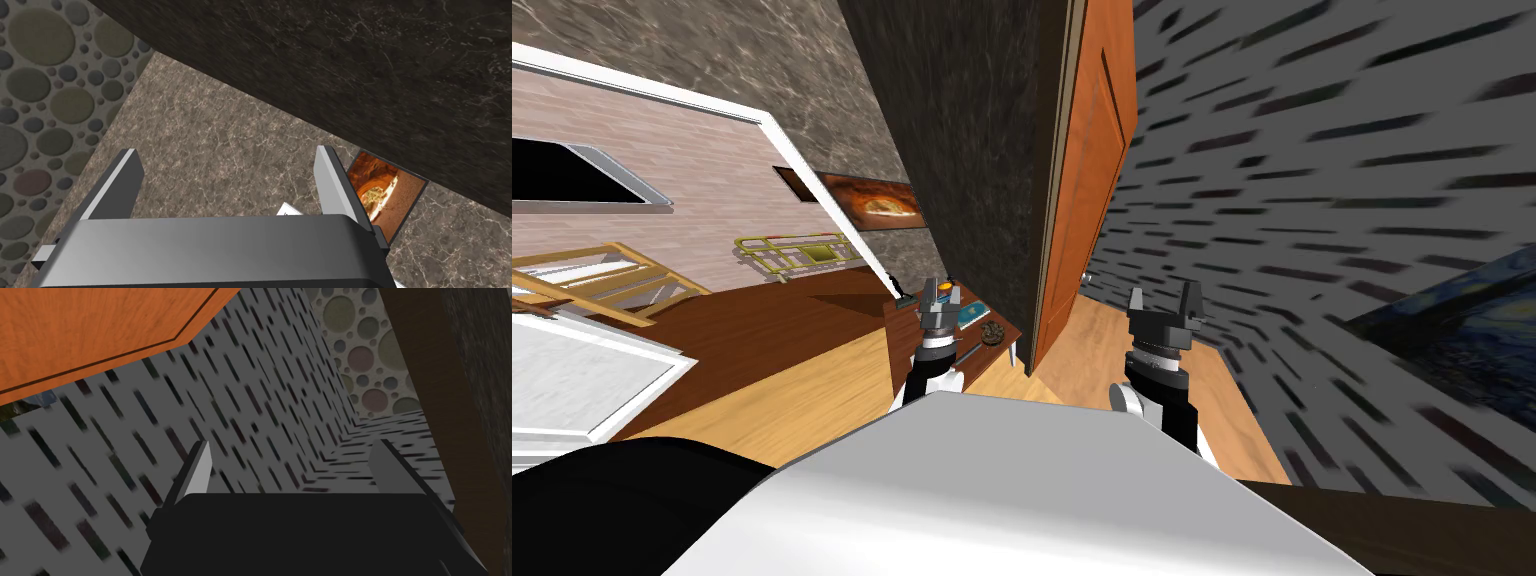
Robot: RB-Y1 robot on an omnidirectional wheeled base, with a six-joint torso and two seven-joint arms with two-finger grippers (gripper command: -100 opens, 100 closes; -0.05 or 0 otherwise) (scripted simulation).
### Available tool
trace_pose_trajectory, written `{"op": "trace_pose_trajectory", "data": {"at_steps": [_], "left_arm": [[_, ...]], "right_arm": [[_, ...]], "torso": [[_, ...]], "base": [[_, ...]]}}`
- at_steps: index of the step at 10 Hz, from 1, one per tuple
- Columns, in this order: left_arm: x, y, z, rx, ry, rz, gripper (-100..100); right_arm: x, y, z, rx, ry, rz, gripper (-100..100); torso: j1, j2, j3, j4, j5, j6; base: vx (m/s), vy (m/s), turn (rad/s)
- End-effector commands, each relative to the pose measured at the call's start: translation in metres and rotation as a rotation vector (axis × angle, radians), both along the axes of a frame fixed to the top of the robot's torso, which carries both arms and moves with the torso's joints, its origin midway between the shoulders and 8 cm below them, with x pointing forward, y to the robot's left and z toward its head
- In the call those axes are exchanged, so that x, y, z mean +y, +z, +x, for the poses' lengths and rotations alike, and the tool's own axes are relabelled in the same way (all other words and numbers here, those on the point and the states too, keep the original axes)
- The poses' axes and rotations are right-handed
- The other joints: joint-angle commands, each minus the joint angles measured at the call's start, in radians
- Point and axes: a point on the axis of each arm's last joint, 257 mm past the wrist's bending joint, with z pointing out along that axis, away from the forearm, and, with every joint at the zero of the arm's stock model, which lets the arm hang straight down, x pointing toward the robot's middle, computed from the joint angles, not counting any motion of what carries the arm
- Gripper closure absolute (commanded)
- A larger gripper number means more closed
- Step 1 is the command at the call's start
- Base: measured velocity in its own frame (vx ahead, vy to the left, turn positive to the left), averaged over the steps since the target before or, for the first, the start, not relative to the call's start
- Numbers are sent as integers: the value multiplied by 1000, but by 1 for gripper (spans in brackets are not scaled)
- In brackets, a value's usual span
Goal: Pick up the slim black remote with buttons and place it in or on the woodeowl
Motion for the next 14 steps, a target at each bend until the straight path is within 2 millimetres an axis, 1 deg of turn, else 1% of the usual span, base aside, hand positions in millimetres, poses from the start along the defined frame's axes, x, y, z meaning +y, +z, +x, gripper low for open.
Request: {"op": "trace_pose_trajectory", "data": {"at_steps": [1, 3, 6, 7, 9, 10, 11, 12, 13, 14], "left_arm": [[0, -8, 5, 25, -17, 14, -100], [2, -27, 15, 79, -43, 22, -100], [16, -69, 36, 196, -76, -3, -100], [17, -71, 37, 201, -75, -3, -100], [33, -107, 51, 297, -89, -46, -100], [33, -110, 52, 304, -88, -46, -100], [43, -131, 58, 357, -91, -74, -100], [53, -145, 64, 398, -96, -104, -100], [55, -155, 64, 417, -91, -107, -100], [68, -179, 69, 477, -89, -143, -100]], "right_arm": [[0, 0, 0, 0, 0, 0, 0], [0, 0, 0, 0, 0, 0, 0], [0, 0, 0, 0, 0, 0, 0], [0, 0, 0, 0, 0, 0, 0], [0, 0, 0, 0, 0, 0, 0], [0, 0, 0, 0, 0, 0, 0], [0, 0, 0, 0, 0, 0, 0], [0, 0, 0, 0, 0, 0, 0], [0, 0, 0, 0, 0, 0, 0], [0, 0, 0, 0, 0, 0, 0]], "torso": [[0, 0, 0, 0, 0, 0], [2, 1, 0, 0, 0, 0], [4, 1, 1, 0, 1, 0], [4, 1, 1, 0, 1, 0], [2, 1, 1, 0, 1, 0], [3, 1, 1, 0, 1, 0], [3, 1, 1, 0, 1, 0], [3, 1, 1, 0, 1, 0], [4, 1, 1, 0, 1, 0], [3, 1, 1, 0, 1, 0]], "base": [[-6, 6, -35], [-17, 25, -69], [-21, 46, -110], [-18, 35, -42], [-20, 30, -118], [-23, 35, -75], [-17, 40, -107], [-25, 47, -164], [-24, 42, -83], [-23, 37, -122]]}}
